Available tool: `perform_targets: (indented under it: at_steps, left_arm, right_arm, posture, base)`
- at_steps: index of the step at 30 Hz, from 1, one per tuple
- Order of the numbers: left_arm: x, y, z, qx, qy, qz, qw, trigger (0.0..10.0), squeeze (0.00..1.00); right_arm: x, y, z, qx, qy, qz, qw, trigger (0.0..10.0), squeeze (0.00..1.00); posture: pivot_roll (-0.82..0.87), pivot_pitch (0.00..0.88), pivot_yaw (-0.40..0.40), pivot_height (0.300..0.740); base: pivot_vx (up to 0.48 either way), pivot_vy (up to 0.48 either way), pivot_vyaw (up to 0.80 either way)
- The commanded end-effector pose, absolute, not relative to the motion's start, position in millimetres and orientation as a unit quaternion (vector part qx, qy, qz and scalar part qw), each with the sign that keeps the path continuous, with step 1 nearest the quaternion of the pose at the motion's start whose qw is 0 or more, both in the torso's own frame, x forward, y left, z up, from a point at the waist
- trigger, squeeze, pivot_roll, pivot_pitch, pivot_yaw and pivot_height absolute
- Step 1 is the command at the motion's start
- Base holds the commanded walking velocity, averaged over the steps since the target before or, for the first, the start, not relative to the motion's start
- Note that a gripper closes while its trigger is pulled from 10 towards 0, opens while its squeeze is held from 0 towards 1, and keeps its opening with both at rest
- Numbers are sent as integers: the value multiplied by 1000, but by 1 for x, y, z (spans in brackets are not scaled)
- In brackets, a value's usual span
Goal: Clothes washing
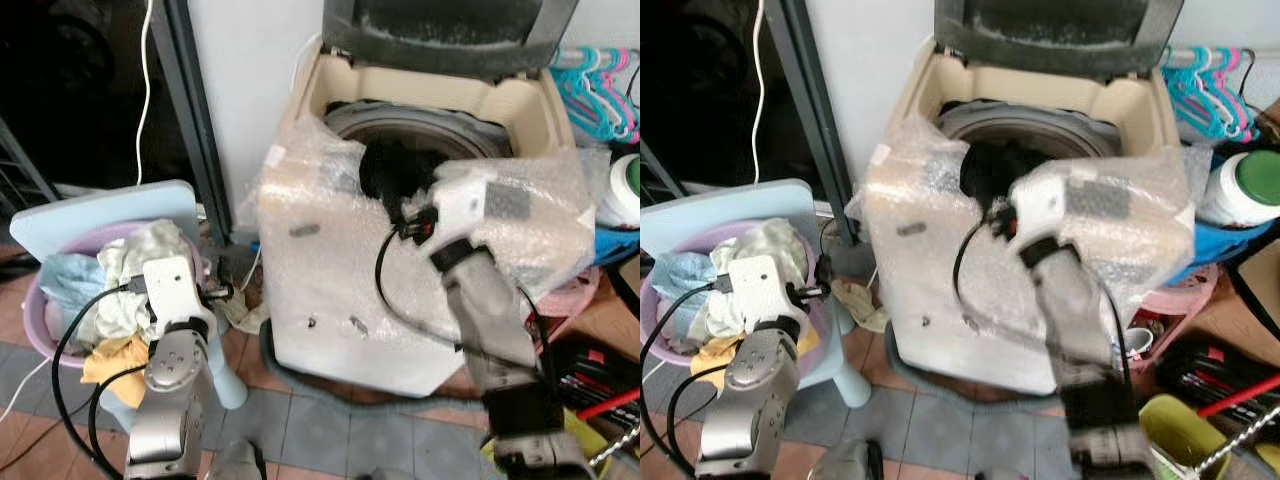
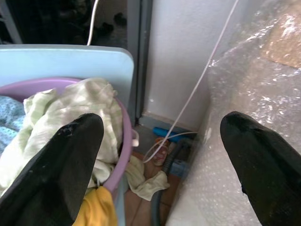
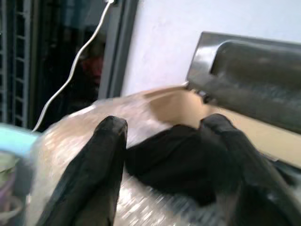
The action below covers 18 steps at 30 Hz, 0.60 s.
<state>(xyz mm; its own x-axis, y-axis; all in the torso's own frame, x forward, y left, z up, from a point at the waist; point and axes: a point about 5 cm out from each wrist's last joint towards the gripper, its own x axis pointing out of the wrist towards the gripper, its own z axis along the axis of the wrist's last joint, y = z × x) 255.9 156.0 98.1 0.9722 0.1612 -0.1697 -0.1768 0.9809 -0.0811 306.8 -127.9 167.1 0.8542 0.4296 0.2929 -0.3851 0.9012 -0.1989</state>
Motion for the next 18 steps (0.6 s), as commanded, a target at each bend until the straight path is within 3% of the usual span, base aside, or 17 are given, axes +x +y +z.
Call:
perform_targets:
  at_steps: [1, 5, 8, 11, 18]
  left_arm:
    - [256, 154, 96, -45, 89, 81, 992, 10000, 0]
    - [258, 151, 96, -45, 90, 67, 993, 10000, 0]
    - [259, 150, 97, -45, 90, 63, 993, 10000, 0]
    - [260, 149, 95, -46, 94, 64, 992, 10000, 0]
    - [258, 151, 95, -47, 95, 71, 992, 10000, 0]
  right_arm:
    - [304, -126, 180, -74, -189, 212, 956, 10000, 1000]
    - [295, -115, 157, -70, -120, 254, 957, 10000, 1000]
    - [311, -116, 151, -71, -73, 244, 964, 10000, 1000]
    - [336, -124, 149, -70, -23, 193, 978, 10000, 1000]
    - [365, -145, 173, -46, -35, 114, 992, 10000, 1000]
  posture:
    - [-48, 47, -11, 740]
    - [-55, 49, 0, 740]
    - [-54, 48, 3, 740]
    - [-43, 45, -5, 740]
    - [-30, 44, -15, 740]
  base:
    - [0, 0, 0]
    - [0, 0, 0]
    - [0, 0, 0]
    - [0, 0, 0]
    - [0, 0, 0]
